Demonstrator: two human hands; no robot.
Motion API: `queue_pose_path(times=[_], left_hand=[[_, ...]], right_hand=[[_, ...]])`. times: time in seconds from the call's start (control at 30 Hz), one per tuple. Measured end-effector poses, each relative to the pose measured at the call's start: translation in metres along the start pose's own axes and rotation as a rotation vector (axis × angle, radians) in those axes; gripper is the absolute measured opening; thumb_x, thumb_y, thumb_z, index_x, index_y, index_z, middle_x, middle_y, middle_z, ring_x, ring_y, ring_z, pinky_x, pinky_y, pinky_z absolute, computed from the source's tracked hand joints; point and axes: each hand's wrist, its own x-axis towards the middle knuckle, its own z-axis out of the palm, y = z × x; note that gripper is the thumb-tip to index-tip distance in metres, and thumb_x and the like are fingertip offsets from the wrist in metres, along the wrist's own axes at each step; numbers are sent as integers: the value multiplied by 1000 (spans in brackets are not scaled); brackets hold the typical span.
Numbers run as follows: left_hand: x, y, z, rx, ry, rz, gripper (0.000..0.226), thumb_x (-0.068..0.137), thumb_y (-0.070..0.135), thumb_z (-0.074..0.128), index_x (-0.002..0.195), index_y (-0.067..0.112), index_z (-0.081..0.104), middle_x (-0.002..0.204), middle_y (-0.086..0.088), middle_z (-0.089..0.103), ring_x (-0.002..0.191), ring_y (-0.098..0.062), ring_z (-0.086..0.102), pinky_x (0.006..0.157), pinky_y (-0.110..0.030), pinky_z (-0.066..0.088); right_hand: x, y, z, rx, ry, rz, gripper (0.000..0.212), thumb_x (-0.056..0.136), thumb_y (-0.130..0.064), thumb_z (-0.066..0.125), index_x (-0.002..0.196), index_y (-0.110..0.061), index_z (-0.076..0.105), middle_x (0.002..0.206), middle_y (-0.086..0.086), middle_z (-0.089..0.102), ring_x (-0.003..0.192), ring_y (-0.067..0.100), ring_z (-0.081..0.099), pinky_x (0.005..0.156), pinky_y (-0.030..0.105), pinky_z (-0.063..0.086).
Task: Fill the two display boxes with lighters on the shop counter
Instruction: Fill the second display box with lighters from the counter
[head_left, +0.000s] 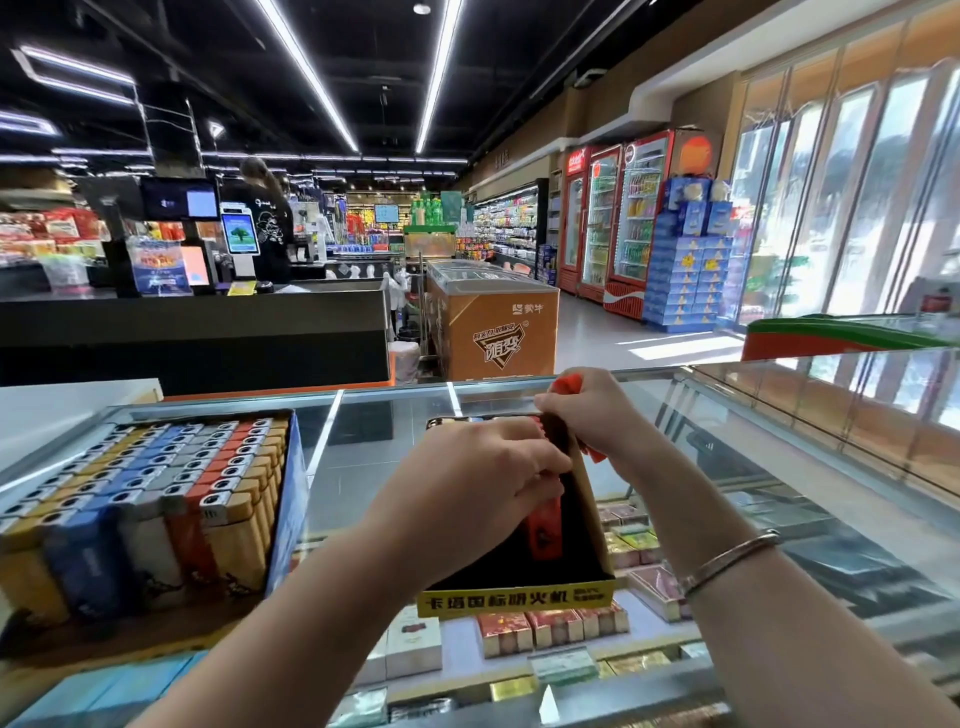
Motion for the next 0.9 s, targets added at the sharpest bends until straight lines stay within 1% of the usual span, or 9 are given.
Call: queue_pose_path(times=[0.13,0.23,0.37,0.43,0.53,0.63,0.73,0.8,0.9], left_hand=[[0,3,5,53,-75,-26,15,79,23,71,94,23,74,95,4,66,62,-17,66,54,-29,57],[1,5,8,73,-76,-23,16,78,22,72,94,22,73,95,3,66,63,-18,66,54,-26,54],[0,2,4,-16,-33,-81,23,78,28,71,100,25,71,94,8,68,66,-5,61,58,-23,54],[-1,0,2,-118,-4,-159,23,80,36,68,101,28,70,91,13,70,68,-1,63,62,-28,57],[-1,-1,1,-178,59,-206,23,81,43,60,94,28,71,80,14,72,67,0,65,60,-29,57],[-1,-2,2,-124,143,-174,24,82,39,59,98,26,70,80,15,71,63,5,61,55,-19,55],[-2,-5,3,-73,191,-191,30,80,34,67,110,29,65,93,13,70,68,3,60,60,-12,46],[-3,-7,5,-30,189,-201,37,80,36,68,116,32,60,99,13,67,74,1,59,61,-12,42],[-3,-8,6,72,194,-182,38,80,43,60,117,34,61,99,13,66,80,-3,61,59,-15,44]], right_hand=[[-1,-1,0,6,-10,-7,14,83,-19,63,74,-11,55,62,1,48,52,12,44,36,18,33],[-2,-2,0,-21,-6,-22,16,83,-21,63,73,-11,56,62,2,49,54,13,45,41,22,35],[-2,-4,-4,13,75,-46,30,87,-32,60,83,-2,59,65,6,53,55,16,47,50,27,40],[-3,-7,-11,62,153,-60,33,88,-38,57,79,-7,59,66,7,58,52,13,47,53,26,39],[-5,-15,-23,215,190,-46,27,86,-35,62,73,-13,55,66,4,55,55,10,48,50,22,36],[-10,-23,-27,364,115,26,24,79,-32,70,78,-14,55,70,3,55,60,11,53,43,19,43],[-16,-32,-25,558,10,64,32,64,-28,78,74,-12,52,65,3,53,58,14,53,47,26,50],[-19,-36,-22,649,-80,51,36,55,-28,78,70,-11,49,58,2,49,52,16,49,52,34,46],[-22,-38,-16,691,-206,-12,31,59,-23,77,67,-10,50,52,1,45,46,16,44,50,32,40]])
